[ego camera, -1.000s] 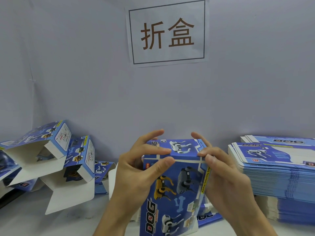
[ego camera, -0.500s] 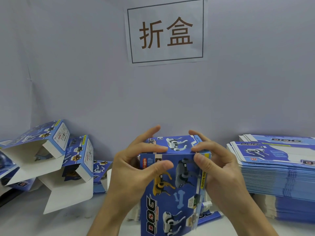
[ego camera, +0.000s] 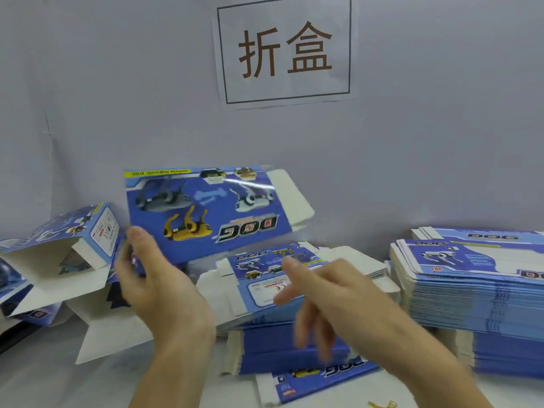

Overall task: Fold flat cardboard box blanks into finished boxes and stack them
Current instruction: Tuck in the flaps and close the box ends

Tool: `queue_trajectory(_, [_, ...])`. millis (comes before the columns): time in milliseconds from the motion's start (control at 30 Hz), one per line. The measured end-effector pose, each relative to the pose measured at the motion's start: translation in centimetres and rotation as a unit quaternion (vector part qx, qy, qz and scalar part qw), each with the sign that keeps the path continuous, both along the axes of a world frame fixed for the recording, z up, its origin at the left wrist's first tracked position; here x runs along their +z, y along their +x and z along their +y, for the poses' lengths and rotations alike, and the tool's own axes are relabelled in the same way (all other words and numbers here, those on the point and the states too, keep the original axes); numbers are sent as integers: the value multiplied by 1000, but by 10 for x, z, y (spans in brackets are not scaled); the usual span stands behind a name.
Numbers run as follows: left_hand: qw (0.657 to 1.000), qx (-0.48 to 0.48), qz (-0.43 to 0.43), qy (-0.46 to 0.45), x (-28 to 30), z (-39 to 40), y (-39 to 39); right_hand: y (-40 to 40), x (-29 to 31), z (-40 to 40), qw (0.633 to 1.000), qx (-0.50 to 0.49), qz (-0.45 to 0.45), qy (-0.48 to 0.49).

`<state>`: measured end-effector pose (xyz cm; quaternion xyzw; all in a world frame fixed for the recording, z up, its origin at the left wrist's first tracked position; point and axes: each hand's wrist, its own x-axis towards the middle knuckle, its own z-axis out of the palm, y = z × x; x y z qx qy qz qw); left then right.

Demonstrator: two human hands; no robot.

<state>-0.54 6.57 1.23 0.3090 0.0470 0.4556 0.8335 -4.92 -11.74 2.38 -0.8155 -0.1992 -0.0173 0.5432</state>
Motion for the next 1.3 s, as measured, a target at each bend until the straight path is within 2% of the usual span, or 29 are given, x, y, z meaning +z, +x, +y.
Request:
queue_trajectory(33, [999, -43, 19, -3, -4, -6, 2, 1, -3, 5, 998, 8, 62, 11])
queue_trajectory(100, [985, -163, 43, 27, -10, -26, 1, 7, -10, 15, 982, -45, 100, 157])
queue_trajectory(133, [972, -225, 45, 55, -12, -35, 0, 11, -11, 15, 962, -73, 77, 251])
queue_trajectory(200, [936, -322, 51, 135, -15, -48, -3, 21, -12, 5, 890, -130, -12, 437])
queue_trajectory(233, [916, -342, 64, 199, -17, -51, -5, 25, -12, -5, 860, -155, -62, 481])
queue_trajectory(267, [901, -331, 82, 269, -17, -53, -7, 25, -11, -13, 850, -178, -110, 484])
queue_trajectory(300, [894, -287, 102, 328, -16, -51, -8, 25, -10, -21, 854, -187, -145, 463])
queue_trajectory(367, [905, -174, 105, 373, -9, -39, -10, 24, -10, -34, 888, -174, -176, 387])
queue_trajectory(400, [909, -152, 87, 379, -4, -31, -12, 24, -10, -39, 913, -149, -174, 338])
queue_trajectory(500, [873, -196, 58, 444, 7, -15, -18, 18, -10, -41, 969, -28, -146, 195])
queue_trajectory(567, [850, -223, 52, 474, 7, -12, -18, 15, -11, -37, 978, 53, -132, 150])
queue_trajectory(700, [854, -193, 20, 482, -4, -21, -14, 19, -16, -27, 980, 49, -111, 160])
queue_trajectory(767, [860, -214, -5, 463, -11, -28, -12, 22, -21, -23, 973, 43, -111, 195])
queue_trajectory(867, [854, -258, -24, 452, -16, -38, -12, 26, -24, -19, 958, -21, -174, 228])
queue_trajectory(933, [852, -261, -21, 454, -16, -40, -11, 27, -25, -17, 952, -59, -185, 238])
queue_trajectory(1000, [860, -261, -5, 439, -17, -41, -10, 26, -26, -17, 947, -43, -159, 274])
queue_trajectory(1067, [877, -293, 18, 382, -18, -44, -11, 23, -25, -16, 944, -23, -111, 311])
queue_trajectory(1167, [903, -298, 68, 302, -21, -46, -10, 21, -23, -16, 951, -15, -46, 307])
queue_trajectory(1300, [900, -279, 72, 328, -23, -42, -8, 27, -19, -14, 950, -41, -33, 308])
